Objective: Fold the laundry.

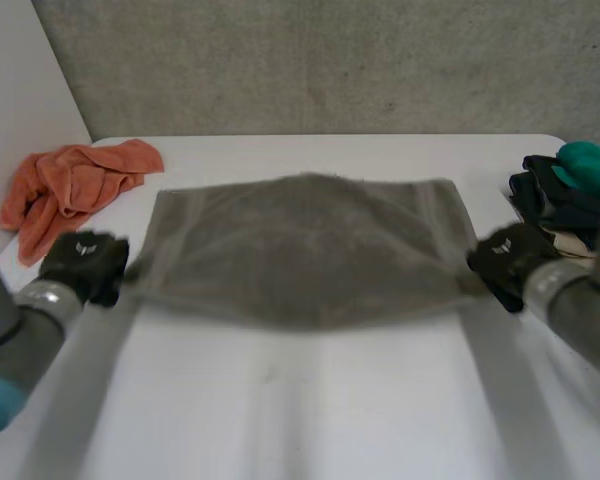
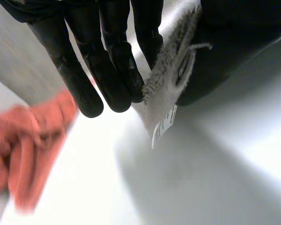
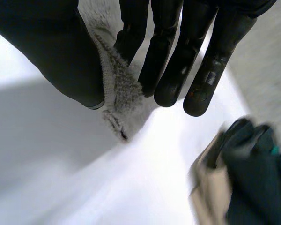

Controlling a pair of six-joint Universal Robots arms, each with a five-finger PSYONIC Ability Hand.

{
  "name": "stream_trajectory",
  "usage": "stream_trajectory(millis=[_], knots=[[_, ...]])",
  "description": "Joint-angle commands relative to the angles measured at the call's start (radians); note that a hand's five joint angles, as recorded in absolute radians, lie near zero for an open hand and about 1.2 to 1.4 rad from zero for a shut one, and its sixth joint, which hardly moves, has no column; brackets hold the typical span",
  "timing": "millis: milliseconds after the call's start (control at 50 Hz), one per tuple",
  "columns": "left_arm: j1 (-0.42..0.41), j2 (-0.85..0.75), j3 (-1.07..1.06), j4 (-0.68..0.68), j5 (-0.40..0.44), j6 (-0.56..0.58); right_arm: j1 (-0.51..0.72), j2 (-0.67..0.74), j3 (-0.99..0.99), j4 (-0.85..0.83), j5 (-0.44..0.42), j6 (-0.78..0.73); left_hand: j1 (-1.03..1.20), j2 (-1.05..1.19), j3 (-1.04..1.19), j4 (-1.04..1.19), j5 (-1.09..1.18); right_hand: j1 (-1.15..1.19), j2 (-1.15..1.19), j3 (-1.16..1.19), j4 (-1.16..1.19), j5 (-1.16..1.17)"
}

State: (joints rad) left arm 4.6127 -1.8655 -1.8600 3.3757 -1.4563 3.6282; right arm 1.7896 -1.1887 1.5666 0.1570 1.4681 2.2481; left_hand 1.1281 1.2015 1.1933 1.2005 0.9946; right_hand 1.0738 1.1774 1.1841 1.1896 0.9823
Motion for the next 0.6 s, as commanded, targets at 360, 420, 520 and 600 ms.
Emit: stream_trajectory(millis=[360,420,520,600], knots=[[-0.084,-0.121,0.174,-0.018,0.038,0.075,0.028,0.115,-0.098,-0.141,0.057,-0.081,0.268,0.195,0.203,0.196,0.227,0.322,0.219,0.212,0.207,0.239],[-0.1,-0.206,0.254,0.037,-0.039,0.061,0.037,0.194,-0.176,-0.21,0.102,-0.085,0.268,0.195,0.203,0.196,0.227,0.322,0.219,0.212,0.207,0.239],[-0.12,-0.316,0.392,0.088,-0.15,0.063,0.04,0.303,-0.293,-0.286,0.123,-0.087,0.268,0.195,0.203,0.196,0.227,0.322,0.219,0.212,0.207,0.239],[-0.146,-0.402,0.505,0.094,-0.173,0.067,0.043,0.377,-0.379,-0.323,0.13,-0.088,0.268,0.195,0.203,0.196,0.227,0.322,0.219,0.212,0.207,0.239]])
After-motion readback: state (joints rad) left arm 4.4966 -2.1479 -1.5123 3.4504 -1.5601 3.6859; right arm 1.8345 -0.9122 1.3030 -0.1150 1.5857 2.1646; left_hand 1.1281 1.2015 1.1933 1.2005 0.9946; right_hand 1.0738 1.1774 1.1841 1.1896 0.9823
